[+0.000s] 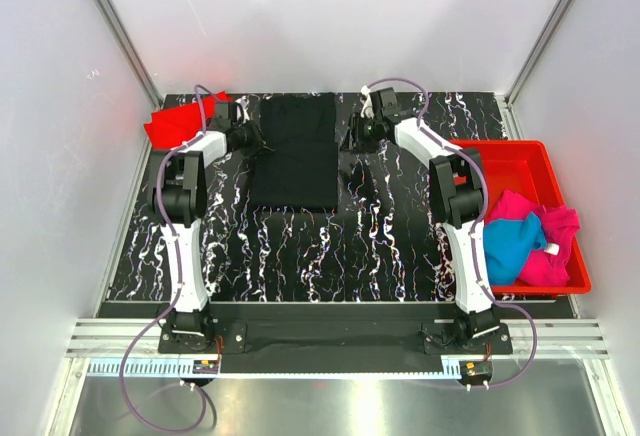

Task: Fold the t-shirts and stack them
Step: Fold the tshirt

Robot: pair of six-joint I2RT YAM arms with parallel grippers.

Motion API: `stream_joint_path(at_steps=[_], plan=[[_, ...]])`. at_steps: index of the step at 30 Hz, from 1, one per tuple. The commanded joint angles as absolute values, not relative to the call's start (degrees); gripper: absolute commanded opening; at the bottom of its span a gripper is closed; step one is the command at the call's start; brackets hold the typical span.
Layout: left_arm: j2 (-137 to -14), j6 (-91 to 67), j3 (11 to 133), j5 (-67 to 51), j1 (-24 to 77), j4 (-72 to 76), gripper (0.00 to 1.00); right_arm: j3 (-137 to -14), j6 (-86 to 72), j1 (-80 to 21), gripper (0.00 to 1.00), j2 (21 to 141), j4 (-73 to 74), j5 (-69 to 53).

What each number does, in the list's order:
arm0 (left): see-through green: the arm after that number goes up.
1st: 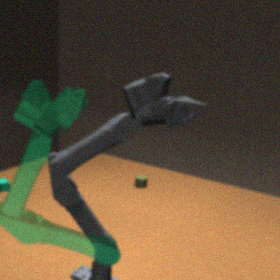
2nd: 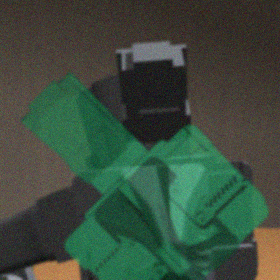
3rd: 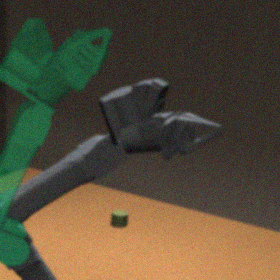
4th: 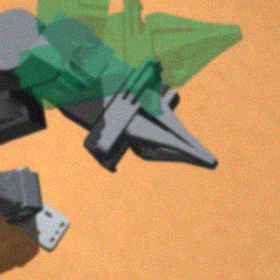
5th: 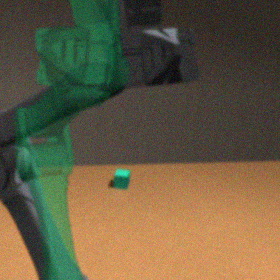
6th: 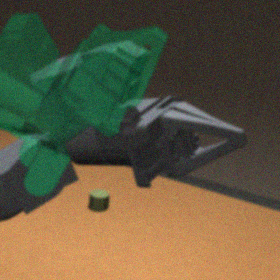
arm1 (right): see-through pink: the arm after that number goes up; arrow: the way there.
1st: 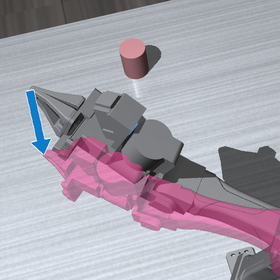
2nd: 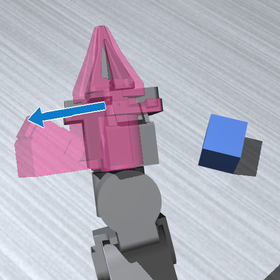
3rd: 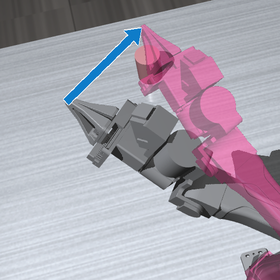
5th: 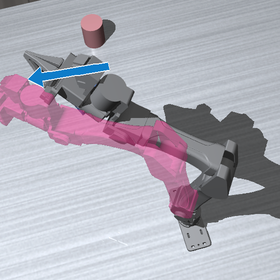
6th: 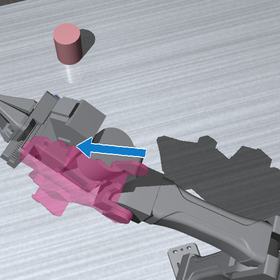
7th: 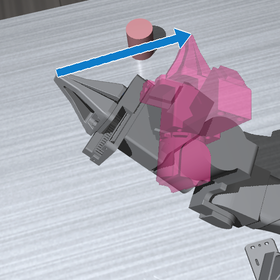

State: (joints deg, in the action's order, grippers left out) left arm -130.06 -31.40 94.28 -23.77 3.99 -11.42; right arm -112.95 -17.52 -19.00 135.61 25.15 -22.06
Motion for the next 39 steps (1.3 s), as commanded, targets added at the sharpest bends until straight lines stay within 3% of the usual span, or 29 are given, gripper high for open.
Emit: stream_joint_path(at_steps=[1,5,6,7,15,24,25,33,39], plan=[[-124.29,-32.69,91.85,-24.33,3.69,-10.11,0.21,-109.34,-16.52,-18.72,0.49,131.14,24.17,-24.08],[-116.57,-31.91,89.65,-25.93,3.69,-11.86,0.33,-102.50,-17.92,-18.81,0.52,126.49,21.99,-26.45],[-115.24,-31.47,89.39,-25.93,3.69,-13.00,0.44,-98.83,-18.45,-18.81,0.52,124.30,21.28,-26.89],[-114.09,-31.03,88.95,-25.49,3.69,-15.53,0.47,-96.88,-18.98,-18.90,0.53,123.06,20.57,-27.94],[-103.37,-27.86,73.58,-19.26,3.69,-21.45,0.44,-80.26,-25.66,-19.94,0.53,115.84,12.57,-32.08],[-101.60,-30.32,63.72,-16.36,3.52,-18.98,0.43,-76.38,-26.89,-22.50,0.52,116.19,10.90,-31.99],[-101.69,-30.76,63.11,-16.00,3.52,-19.25,0.42,-76.20,-27.42,-22.76,0.52,116.19,10.46,-32.25],[-102.22,-34.54,58.28,-18.09,2.55,-16.97,0.00,-74.36,-29.35,-25.49,0.50,116.45,9.14,-30.15],[-101.34,-36.38,55.29,-17.05,2.55,-16.17,0.00,-73.04,-31.02,-25.66,0.47,116.81,7.74,-29.36]])
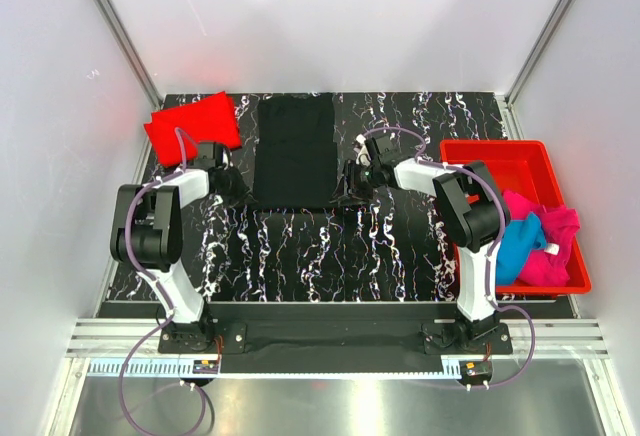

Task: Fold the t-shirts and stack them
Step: Fold the tshirt

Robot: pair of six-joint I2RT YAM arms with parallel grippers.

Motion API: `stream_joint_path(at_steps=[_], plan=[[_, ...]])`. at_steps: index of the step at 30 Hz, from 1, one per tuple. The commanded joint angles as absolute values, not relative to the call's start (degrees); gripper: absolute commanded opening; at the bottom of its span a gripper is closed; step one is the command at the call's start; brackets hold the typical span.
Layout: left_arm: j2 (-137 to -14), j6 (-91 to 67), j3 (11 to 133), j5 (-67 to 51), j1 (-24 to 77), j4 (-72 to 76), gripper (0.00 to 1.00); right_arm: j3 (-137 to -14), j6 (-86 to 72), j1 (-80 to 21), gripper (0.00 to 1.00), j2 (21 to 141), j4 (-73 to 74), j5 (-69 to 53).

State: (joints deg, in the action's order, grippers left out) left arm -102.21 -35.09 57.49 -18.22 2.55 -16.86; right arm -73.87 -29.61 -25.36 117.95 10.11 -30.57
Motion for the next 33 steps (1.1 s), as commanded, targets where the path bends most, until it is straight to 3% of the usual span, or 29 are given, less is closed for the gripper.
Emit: stream_joint_path(at_steps=[1,3,4,5,11,16,21,27,33], plan=[[-101.16,-36.56,55.11,-17.14,2.55,-16.35,0.00,-72.78,-31.72,-25.84,0.47,116.81,7.21,-29.36],[-100.55,-36.83,55.46,-16.79,2.46,-17.92,0.05,-72.60,-32.52,-25.84,0.46,116.89,6.95,-29.09],[-100.20,-36.91,55.72,-16.61,2.46,-18.54,0.13,-72.51,-33.56,-26.01,0.46,116.81,7.03,-28.57],[-99.06,-36.91,56.07,-16.18,2.46,-19.41,0.29,-72.34,-34.10,-25.93,0.45,116.81,7.12,-28.13],[-94.13,-37.09,58.36,-13.10,1.67,-23.20,0.44,-70.14,-37.79,-25.93,0.45,116.81,3.78,-29.26],[-93.17,-34.72,57.84,-12.22,1.76,-24.00,0.50,-69.87,-38.93,-26.01,0.44,117.25,2.73,-30.15],[-92.99,-36.91,52.39,-18.44,1.49,-17.25,0.54,-68.56,-39.81,-26.37,0.44,116.28,3.87,-28.48],[-94.57,-38.76,50.62,-16.71,1.49,-16.34,0.54,-68.03,-41.04,-26.46,0.43,116.89,3.25,-28.21],[-94.66,-39.37,49.31,-15.12,1.49,-15.56,0.50,-67.15,-41.22,-26.46,0.26,116.37,3.16,-27.25]])
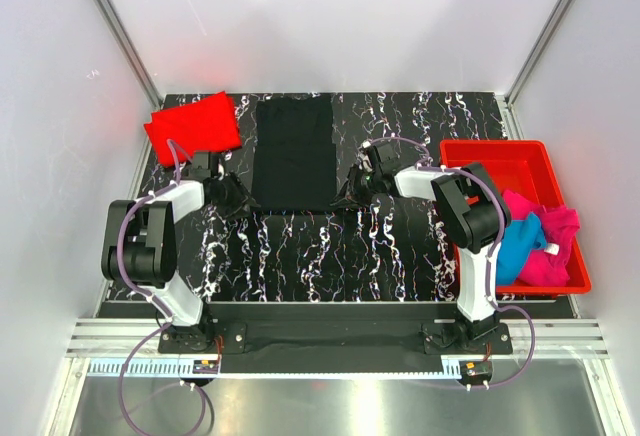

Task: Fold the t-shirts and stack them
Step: Fold the tshirt

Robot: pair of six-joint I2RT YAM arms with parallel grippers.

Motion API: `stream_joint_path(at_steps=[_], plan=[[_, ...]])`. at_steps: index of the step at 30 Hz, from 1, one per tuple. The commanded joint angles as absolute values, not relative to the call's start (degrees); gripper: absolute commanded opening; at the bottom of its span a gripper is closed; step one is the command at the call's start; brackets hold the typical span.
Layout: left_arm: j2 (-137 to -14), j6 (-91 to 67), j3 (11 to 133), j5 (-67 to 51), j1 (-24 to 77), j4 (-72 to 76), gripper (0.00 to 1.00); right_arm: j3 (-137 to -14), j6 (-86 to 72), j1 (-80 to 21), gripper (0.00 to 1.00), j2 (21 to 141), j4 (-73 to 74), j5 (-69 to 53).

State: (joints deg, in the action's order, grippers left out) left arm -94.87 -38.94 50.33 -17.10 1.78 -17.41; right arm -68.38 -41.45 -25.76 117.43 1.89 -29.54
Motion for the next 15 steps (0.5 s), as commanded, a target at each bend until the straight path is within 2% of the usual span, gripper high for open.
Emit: stream_joint_path(at_steps=[1,3,5,12,15], plan=[[-94.83,-39.37,48.96,-14.94,1.49,-15.47,0.49,-67.06,-41.31,-26.46,0.25,116.37,3.25,-27.33],[-94.48,-39.81,48.34,-14.59,1.49,-14.86,0.46,-66.97,-41.48,-26.54,0.17,116.10,3.16,-27.25],[-93.43,-40.34,47.03,-14.24,1.41,-13.37,0.44,-66.62,-41.57,-26.54,0.13,115.84,2.90,-27.25],[-94.83,-41.22,46.15,-15.73,1.49,-11.08,0.41,-65.92,-41.92,-26.54,0.11,115.31,2.20,-27.16],[-94.40,-41.22,45.70,-15.38,1.49,-11.34,0.30,-65.92,-41.84,-26.63,0.08,115.31,2.20,-27.07]])
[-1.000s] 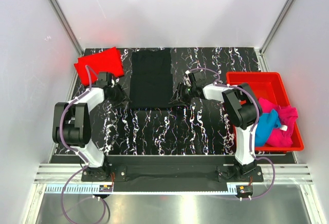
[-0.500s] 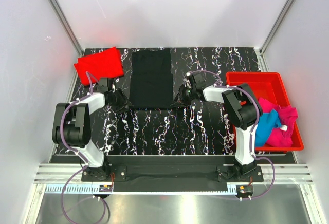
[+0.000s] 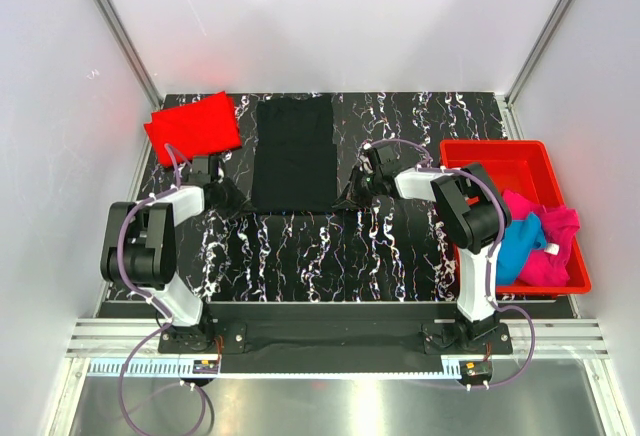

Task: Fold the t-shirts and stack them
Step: Fold the tshirt

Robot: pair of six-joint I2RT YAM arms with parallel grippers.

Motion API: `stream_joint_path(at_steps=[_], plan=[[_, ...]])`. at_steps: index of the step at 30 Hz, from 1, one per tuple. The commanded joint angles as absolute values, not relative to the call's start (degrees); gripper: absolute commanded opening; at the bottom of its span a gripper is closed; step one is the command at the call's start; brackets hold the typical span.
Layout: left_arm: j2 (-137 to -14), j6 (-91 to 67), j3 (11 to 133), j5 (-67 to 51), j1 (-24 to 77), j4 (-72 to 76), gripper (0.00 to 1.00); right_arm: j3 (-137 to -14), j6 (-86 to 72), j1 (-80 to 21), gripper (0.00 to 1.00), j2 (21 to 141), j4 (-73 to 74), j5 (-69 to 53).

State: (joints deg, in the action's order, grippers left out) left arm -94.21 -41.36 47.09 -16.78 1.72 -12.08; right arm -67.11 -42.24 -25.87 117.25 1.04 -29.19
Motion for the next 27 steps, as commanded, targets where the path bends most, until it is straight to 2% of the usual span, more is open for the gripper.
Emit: stream_joint_path(at_steps=[1,2,3,10,16,20,27], plan=[[-94.05,-41.22,45.44,-15.38,1.49,-11.25,0.14,-65.83,-41.84,-26.54,0.04,115.31,2.37,-26.98],[-93.78,-41.31,45.44,-15.55,1.49,-11.34,0.07,-65.83,-41.75,-26.54,0.00,115.31,2.63,-26.98],[-93.52,-41.31,45.27,-16.60,1.49,-11.51,0.00,-65.74,-41.75,-26.54,0.00,115.14,3.07,-26.98],[-84.74,-42.01,41.85,-20.12,6.58,-14.68,0.00,-59.16,-38.32,-26.54,0.00,105.83,9.56,-23.56],[-73.84,-44.64,33.94,-20.21,14.14,-18.37,0.00,-47.31,-37.62,-28.91,0.00,93.09,16.33,-19.00],[-63.83,-46.93,27.44,-19.26,17.22,-22.23,0.00,-39.04,-41.65,-31.72,0.00,80.00,19.86,-15.22],[-45.73,-51.48,23.65,-19.51,23.63,-29.18,0.00,-29.10,-50.79,-37.52,0.00,58.38,29.60,-11.52]])
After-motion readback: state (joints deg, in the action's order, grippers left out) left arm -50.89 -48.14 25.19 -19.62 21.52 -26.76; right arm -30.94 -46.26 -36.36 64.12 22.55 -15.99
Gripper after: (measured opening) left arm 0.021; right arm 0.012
